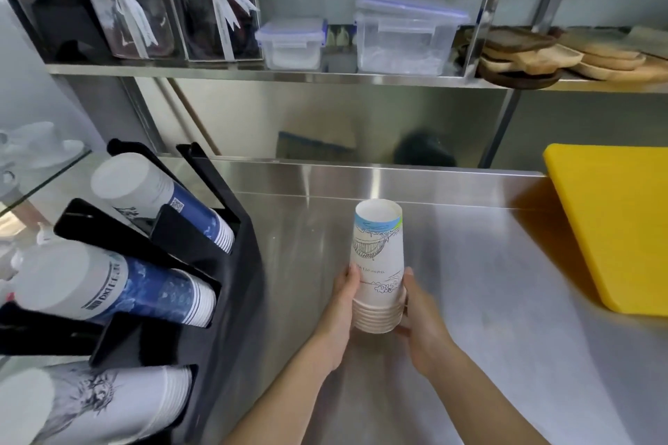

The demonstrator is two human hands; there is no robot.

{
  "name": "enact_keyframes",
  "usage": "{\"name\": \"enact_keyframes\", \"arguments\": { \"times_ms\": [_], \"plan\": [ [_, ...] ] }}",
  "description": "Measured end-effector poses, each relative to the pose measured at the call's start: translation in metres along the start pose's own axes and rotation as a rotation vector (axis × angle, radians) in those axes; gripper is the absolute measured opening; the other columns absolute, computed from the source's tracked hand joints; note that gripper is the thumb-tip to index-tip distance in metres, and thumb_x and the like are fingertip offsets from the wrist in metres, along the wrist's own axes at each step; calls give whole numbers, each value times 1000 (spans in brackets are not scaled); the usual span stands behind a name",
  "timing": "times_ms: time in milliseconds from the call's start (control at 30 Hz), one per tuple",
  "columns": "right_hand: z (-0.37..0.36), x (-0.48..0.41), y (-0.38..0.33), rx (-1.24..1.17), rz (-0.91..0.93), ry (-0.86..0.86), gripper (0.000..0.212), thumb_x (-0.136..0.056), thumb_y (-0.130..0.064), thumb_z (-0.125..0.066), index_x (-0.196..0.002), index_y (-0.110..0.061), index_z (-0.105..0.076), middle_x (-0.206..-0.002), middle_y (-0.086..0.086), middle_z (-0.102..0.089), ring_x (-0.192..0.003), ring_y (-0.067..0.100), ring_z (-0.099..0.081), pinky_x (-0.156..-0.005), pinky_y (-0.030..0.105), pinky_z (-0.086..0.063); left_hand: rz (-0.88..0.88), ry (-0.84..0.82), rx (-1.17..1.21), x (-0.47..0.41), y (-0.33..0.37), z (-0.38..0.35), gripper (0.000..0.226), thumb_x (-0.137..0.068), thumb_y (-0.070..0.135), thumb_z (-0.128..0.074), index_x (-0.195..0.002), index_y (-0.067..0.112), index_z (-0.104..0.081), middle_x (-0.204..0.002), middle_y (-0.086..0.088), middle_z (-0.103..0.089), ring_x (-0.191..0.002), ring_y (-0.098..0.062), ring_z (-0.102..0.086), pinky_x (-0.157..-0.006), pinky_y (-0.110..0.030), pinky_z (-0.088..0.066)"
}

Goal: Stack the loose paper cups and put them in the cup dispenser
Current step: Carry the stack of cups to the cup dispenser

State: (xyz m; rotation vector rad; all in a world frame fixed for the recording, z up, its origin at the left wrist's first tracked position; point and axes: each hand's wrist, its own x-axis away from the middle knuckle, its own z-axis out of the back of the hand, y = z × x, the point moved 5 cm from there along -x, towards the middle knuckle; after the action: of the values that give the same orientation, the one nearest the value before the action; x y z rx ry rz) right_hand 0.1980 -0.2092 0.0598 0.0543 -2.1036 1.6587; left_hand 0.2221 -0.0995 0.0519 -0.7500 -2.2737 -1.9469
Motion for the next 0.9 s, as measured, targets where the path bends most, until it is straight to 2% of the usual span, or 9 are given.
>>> {"name": "enact_keyframes", "arguments": {
  "times_ms": [100, 200, 333, 400, 500, 567, 667, 767, 900],
  "plan": [
    [-12, 16, -29, 119, 141, 21, 28, -94, -30, -41, -94, -20, -67, -93, 0, -72, -81, 16, -65, -78, 37, -51, -159, -10, 4, 18, 39, 4, 41, -86, 51, -49, -124, 36, -46, -113, 23, -63, -102, 5, -58, -94, -27, -43],
    [-29, 40, -60, 172, 305, -23, 25, -93, -33, -45, -101, -21, -66, -105, 1, -70, -97, 18, -65, -94, 45, -49, -314, 70, -11, 44, 81, 15, 38, -89, 31, -54, -126, 28, -46, -117, 12, -63, -101, -3, -60, -79, -17, -46],
    [-59, 85, -96, 191, 530, -205, 18, -89, -33, -55, -103, -29, -64, -102, -11, -72, -95, 6, -65, -85, 28, -51, -495, 122, 19, 90, 130, 27, 40, -87, 20, -60, -125, 17, -48, -115, 1, -65, -95, -6, -64, -71, -9, -52],
    [-74, 108, -105, 228, 600, -289, 32, -82, -34, -63, -113, -28, -59, -108, -13, -69, -96, 1, -64, -83, 22, -49, -559, 147, 34, 112, 146, 36, 45, -85, 24, -63, -127, 15, -47, -118, -2, -65, -94, -8, -66, -72, -12, -53],
    [-94, 134, -112, 287, 694, -320, 52, -71, -41, -73, -118, -30, -54, -110, -16, -66, -97, -3, -61, -83, 20, -48, -623, 212, 76, 147, 161, 52, 59, -75, 46, -64, -124, 16, -52, -120, -3, -67, -106, -16, -65, -92, -31, -50],
    [-109, 149, -115, 305, 745, -364, 51, -68, -40, -76, -115, -37, -54, -110, -20, -65, -99, -4, -60, -82, 18, -49, -656, 221, 140, 169, 166, 63, 45, -80, 53, -57, -112, 21, -64, -113, 0, -71, -107, -16, -65, -97, -38, -46],
    [-133, 169, -114, 374, 821, -414, 53, -69, -36, -76, -115, -40, -51, -116, -19, -61, -104, -3, -57, -86, 20, -47, -722, 258, 221, 200, 169, 82, 37, -84, 46, -43, -87, 29, -75, -96, 8, -76, -95, -9, -69, -87, -31, -53],
    [-159, 185, -107, 419, 856, -479, 63, -70, -36, -77, -125, -33, -46, -127, -8, -56, -108, 2, -56, -91, 27, -48, -773, 296, 232, 228, 172, 102, 54, -97, 37, -27, -76, 36, -76, -85, 15, -76, -85, 0, -70, -71, -16, -55],
    [-192, 204, -93, 421, 842, -575, 63, -72, -35, -76, -126, -35, -44, -128, -9, -54, -110, 5, -55, -92, 31, -49, -782, 373, 253, 258, 169, 133, 62, -97, 47, -18, -78, 36, -76, -89, 11, -77, -90, -6, -70, -76, -23, -55]
  ]
}}
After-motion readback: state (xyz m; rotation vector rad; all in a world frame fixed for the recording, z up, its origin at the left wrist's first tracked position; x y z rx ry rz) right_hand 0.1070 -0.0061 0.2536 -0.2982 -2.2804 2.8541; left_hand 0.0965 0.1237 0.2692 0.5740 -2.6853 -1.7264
